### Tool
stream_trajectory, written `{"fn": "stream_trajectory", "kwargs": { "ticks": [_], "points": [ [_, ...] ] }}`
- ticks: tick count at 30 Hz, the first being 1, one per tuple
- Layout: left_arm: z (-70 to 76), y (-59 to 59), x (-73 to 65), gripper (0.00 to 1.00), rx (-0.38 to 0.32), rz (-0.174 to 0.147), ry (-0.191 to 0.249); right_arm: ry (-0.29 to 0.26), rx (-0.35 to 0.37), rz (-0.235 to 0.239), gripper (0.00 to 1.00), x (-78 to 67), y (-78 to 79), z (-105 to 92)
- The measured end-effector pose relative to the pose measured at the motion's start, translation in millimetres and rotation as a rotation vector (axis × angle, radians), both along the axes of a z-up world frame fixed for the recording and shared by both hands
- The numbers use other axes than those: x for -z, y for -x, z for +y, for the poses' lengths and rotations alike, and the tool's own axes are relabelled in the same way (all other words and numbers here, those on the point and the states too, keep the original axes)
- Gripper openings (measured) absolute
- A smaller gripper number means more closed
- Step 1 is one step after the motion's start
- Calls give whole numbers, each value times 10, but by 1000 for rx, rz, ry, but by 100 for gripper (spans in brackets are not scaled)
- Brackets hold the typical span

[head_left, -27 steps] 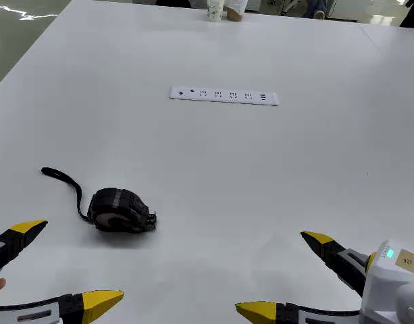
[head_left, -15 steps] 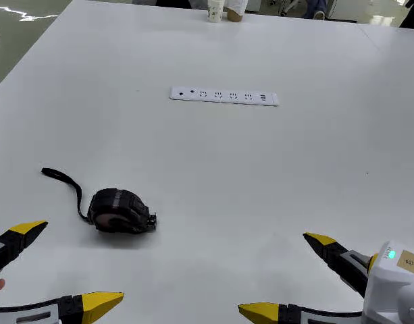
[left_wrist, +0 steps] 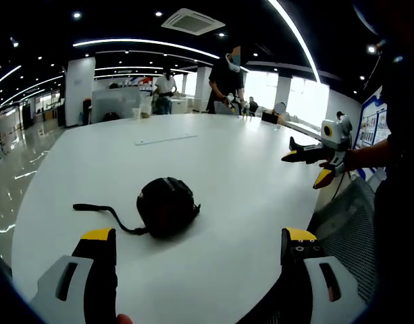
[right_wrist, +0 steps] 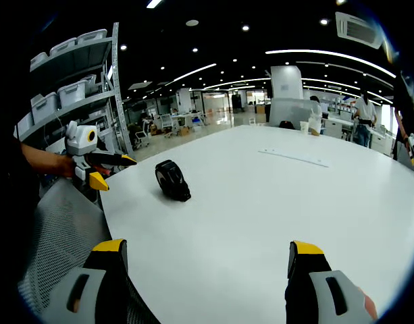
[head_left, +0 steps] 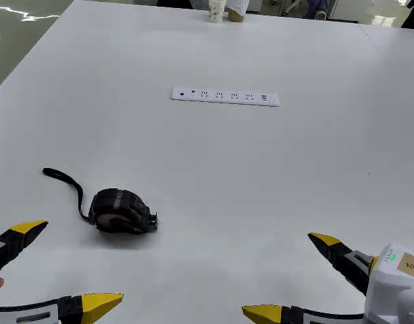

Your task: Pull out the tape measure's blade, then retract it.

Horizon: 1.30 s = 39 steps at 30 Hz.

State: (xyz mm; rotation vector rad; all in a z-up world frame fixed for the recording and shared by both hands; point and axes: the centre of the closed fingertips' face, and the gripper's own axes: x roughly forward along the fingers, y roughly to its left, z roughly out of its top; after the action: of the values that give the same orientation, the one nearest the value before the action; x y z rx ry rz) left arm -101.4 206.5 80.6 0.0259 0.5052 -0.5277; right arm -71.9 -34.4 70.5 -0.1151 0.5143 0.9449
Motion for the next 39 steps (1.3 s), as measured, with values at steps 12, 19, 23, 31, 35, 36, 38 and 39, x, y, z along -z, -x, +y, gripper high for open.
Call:
{"fn": "stream_trajectory", "kwargs": {
  "ticks": [12,19,23,31,35,36,38,39],
  "points": [
    [14,-45,7,99,24,8,-18,15,-1,2,99,19,-33,-25],
    [40,-100,23,99,49,13,-39,25,-21,4,99,36,-63,-18],
    [55,-152,38,99,80,20,-54,34,-43,0,99,49,-88,2],
    [80,-267,52,99,138,22,-88,50,-92,-6,99,74,-168,62],
    [81,-324,58,99,170,23,-106,57,-131,-6,95,96,-207,116],
    [84,-342,62,99,177,23,-112,52,-140,-16,96,86,-226,136],
    [85,-361,69,99,190,24,-119,53,-153,-21,96,89,-249,159],
    [88,-379,77,99,197,25,-125,60,-170,-21,95,103,-256,179]
  ]
}}
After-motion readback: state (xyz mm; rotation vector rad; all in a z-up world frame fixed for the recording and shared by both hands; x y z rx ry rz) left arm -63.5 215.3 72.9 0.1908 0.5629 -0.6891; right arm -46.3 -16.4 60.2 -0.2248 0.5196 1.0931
